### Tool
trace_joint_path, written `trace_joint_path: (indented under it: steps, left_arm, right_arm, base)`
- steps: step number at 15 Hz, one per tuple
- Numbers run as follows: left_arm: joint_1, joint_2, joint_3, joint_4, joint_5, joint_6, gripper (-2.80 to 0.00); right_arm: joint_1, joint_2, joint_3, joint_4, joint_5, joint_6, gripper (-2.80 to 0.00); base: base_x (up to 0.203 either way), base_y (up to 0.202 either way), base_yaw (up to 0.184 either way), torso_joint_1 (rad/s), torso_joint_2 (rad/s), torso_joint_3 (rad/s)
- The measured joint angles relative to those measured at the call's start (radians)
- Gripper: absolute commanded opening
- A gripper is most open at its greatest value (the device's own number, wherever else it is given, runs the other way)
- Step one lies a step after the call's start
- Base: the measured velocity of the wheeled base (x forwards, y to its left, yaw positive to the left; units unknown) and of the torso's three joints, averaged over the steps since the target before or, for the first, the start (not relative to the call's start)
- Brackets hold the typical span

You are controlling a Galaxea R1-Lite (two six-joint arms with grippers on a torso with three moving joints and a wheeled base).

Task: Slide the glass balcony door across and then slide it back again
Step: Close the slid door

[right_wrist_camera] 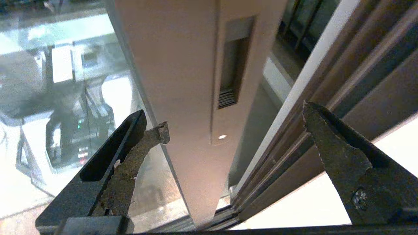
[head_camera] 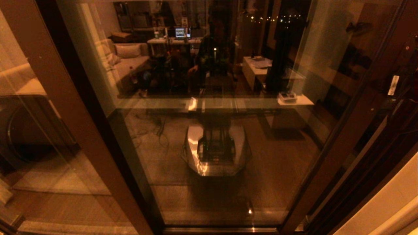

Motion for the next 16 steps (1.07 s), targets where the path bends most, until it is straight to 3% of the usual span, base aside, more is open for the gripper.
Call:
trace_joint_path:
  steps: [7, 8, 16]
  left_arm:
    - [0.000, 0.000, 0.000, 0.000, 0.000, 0.000, -2.80]
    - [0.000, 0.000, 0.000, 0.000, 0.000, 0.000, -2.80]
    - [-0.001, 0.000, 0.000, 0.000, 0.000, 0.000, -2.80]
  right_arm:
    - [0.008, 0.062, 0.004, -0.115, -0.089, -0.006, 0.00]
    - [0.007, 0.054, 0.010, -0.117, -0.089, -0.012, -2.80]
    - [0.016, -0.105, 0.056, -0.058, -0.091, -0.086, -2.80]
  base:
    - [0.000, 0.000, 0.000, 0.000, 0.00, 0.000]
    - [0.000, 0.000, 0.000, 0.000, 0.00, 0.000]
    - [0.000, 0.000, 0.000, 0.000, 0.00, 0.000]
